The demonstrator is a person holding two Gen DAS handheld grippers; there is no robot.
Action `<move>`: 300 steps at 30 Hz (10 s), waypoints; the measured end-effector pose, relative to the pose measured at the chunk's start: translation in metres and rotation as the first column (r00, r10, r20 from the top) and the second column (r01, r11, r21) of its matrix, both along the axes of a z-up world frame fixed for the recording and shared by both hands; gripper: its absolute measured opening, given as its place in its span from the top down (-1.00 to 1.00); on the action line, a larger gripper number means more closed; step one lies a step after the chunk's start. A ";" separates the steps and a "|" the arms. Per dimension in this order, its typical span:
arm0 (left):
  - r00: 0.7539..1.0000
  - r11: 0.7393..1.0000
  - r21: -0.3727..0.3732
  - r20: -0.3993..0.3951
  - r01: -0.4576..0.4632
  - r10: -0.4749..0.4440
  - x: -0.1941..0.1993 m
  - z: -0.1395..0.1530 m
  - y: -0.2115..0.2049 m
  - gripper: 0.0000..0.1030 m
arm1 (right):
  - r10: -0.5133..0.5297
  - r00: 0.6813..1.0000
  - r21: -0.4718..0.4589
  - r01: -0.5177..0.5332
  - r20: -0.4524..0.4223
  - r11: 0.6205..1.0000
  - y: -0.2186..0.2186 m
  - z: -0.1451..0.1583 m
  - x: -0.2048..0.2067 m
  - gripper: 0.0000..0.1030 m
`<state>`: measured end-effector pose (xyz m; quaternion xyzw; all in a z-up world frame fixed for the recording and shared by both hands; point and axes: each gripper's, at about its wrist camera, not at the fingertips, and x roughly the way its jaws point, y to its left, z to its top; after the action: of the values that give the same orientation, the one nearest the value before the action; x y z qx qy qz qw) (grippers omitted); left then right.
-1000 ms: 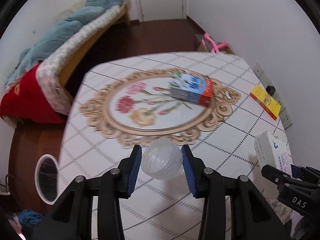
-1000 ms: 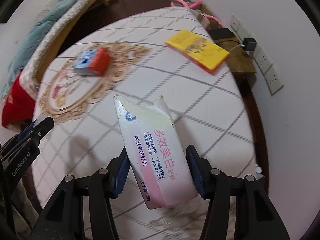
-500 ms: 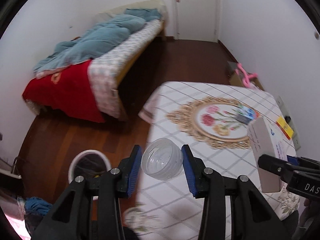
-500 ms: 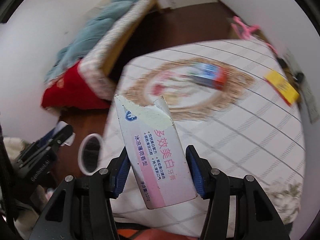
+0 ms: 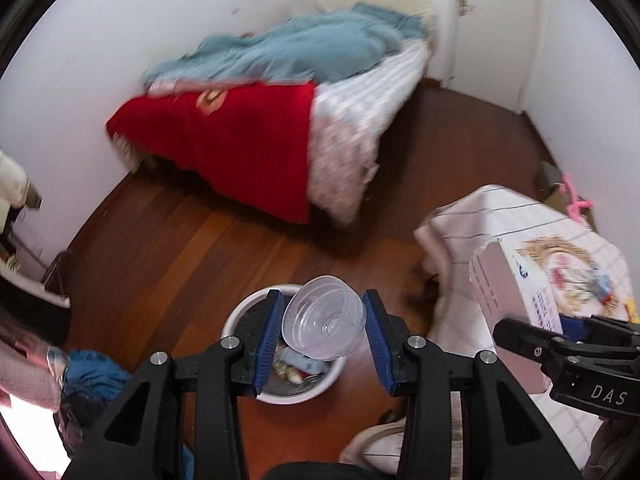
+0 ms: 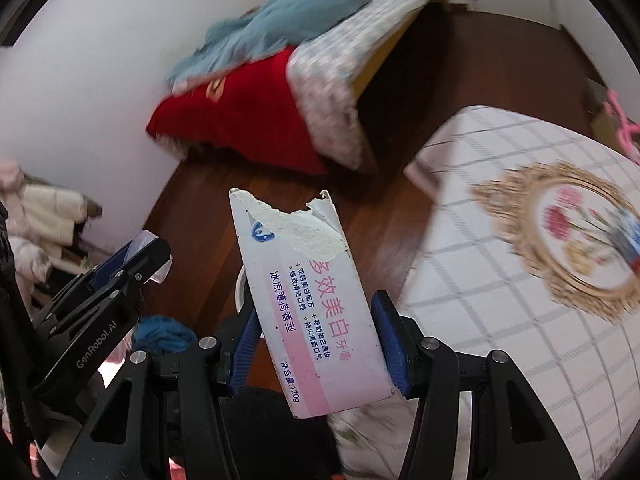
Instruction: Collect trash
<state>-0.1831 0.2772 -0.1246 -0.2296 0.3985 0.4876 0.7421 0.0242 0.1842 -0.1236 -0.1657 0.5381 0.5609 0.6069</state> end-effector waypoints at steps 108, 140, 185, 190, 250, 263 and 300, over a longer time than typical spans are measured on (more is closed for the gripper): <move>0.960 0.949 -0.226 -0.122 0.222 -0.254 0.331 -0.124 -0.228 -1.00 | -0.034 0.960 -0.449 0.161 0.278 0.879 -0.225 -0.068 0.301 -1.00; 0.987 0.795 -0.591 0.010 0.134 -0.159 0.516 -0.143 -0.131 -0.40 | -0.477 0.858 -0.400 0.511 0.188 0.761 -0.266 -0.159 0.465 -0.55; 0.953 0.952 -0.058 0.005 0.301 -0.302 0.204 0.008 -0.165 0.12 | -0.346 0.925 -0.056 0.358 0.156 0.932 -0.239 -0.035 0.225 -0.16; 0.980 0.980 -0.018 0.012 0.199 -0.198 0.122 0.028 -0.132 0.12 | -0.239 0.961 0.033 0.237 0.135 0.971 -0.190 0.013 0.153 -0.16; 0.971 0.903 -0.365 -0.152 -0.228 0.184 -0.117 -0.121 0.067 -0.93 | 0.279 0.956 -0.367 -0.227 0.094 0.902 0.143 -0.170 -0.111 -1.00; 0.974 0.922 -0.326 0.006 -0.211 0.226 -0.137 -0.024 0.008 -0.93 | 0.259 0.963 -0.212 -0.239 0.071 0.948 0.087 -0.062 -0.114 -1.00; 0.960 0.959 -0.269 0.234 -0.089 0.155 -0.161 0.114 -0.066 -0.93 | 0.408 0.913 0.011 -0.408 -0.028 0.913 0.007 0.145 -0.140 -1.00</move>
<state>-0.3446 0.2109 -0.0109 -0.4078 0.3452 0.4443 0.7192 -0.1160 0.1909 0.0213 -0.2644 0.4993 0.6789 0.4689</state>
